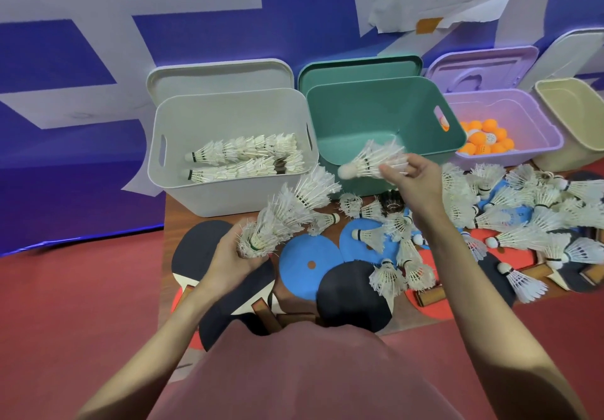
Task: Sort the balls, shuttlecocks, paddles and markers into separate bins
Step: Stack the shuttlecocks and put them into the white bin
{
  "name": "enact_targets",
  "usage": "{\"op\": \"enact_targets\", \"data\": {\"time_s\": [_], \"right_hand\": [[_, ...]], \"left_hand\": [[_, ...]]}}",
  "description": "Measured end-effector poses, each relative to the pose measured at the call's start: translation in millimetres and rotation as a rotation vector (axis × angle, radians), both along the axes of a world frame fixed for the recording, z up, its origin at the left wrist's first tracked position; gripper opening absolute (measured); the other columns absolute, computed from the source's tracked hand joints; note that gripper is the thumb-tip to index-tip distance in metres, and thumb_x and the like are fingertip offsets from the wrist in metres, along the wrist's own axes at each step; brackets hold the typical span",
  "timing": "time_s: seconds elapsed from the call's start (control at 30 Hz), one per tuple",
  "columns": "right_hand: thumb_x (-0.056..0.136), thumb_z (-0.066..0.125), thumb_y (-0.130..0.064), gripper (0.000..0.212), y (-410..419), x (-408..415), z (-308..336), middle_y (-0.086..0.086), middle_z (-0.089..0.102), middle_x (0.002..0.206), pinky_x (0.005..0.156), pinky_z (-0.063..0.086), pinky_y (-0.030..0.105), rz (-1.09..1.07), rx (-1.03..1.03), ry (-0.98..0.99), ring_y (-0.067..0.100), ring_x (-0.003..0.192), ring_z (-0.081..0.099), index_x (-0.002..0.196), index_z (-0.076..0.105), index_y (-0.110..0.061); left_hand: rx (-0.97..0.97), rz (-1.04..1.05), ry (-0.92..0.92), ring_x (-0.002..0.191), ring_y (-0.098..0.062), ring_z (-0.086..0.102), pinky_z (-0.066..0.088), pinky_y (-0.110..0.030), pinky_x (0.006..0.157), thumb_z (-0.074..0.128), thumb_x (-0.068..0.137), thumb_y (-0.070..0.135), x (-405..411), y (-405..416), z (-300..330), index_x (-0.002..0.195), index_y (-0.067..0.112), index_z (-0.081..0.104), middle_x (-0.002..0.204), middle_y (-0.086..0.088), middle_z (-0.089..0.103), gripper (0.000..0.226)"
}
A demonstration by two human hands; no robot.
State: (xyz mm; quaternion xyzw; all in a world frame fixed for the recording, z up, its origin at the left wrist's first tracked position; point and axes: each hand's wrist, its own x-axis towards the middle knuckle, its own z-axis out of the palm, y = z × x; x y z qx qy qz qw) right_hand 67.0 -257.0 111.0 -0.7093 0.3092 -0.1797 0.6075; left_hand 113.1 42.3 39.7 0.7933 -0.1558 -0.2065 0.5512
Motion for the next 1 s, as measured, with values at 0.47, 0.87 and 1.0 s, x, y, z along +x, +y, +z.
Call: {"op": "enact_targets", "data": {"time_s": [0.47, 0.87, 1.0], "right_hand": [[0.078, 0.069, 0.009, 0.036, 22.7, 117.8, 31.4, -0.001, 0.072, 0.076, 0.063, 0.055, 0.022, 0.437, 0.049, -0.074, 0.007, 0.065, 0.066, 0.106, 0.052, -0.008], [0.068, 0.079, 0.004, 0.046, 31.8, 230.6, -27.0, -0.004, 0.035, 0.066, 0.045, 0.032, 0.009, 0.527, -0.303, 0.261, 0.008, 0.055, 0.034, 0.109, 0.061, -0.007], [0.071, 0.072, 0.009, 0.04, 41.5, 252.9, -43.2, -0.008, 0.044, 0.079, 0.047, 0.036, 0.011, 0.461, -0.353, 0.294, 0.006, 0.06, 0.042, 0.105, 0.058, -0.009]], "left_hand": [[0.29, -0.091, -0.297, 0.097, -0.018, 0.057, 0.044, -0.03, 0.085, 0.073, 0.07, -0.004, 129.2, 9.2, 90.5, 0.119, 0.016, 0.053, 0.106, 0.0, 0.061, 0.057], [0.547, -0.171, -0.356, 0.082, -0.024, 0.059, 0.046, -0.031, 0.069, 0.083, 0.059, 0.029, 266.3, 2.9, -2.8, 0.095, 0.019, 0.061, 0.09, -0.006, 0.064, 0.044], [0.643, -0.125, -0.403, 0.085, -0.03, 0.056, 0.045, -0.034, 0.071, 0.075, 0.061, 0.018, 299.5, 0.7, -37.2, 0.097, 0.016, 0.061, 0.091, -0.01, 0.062, 0.039]]}}
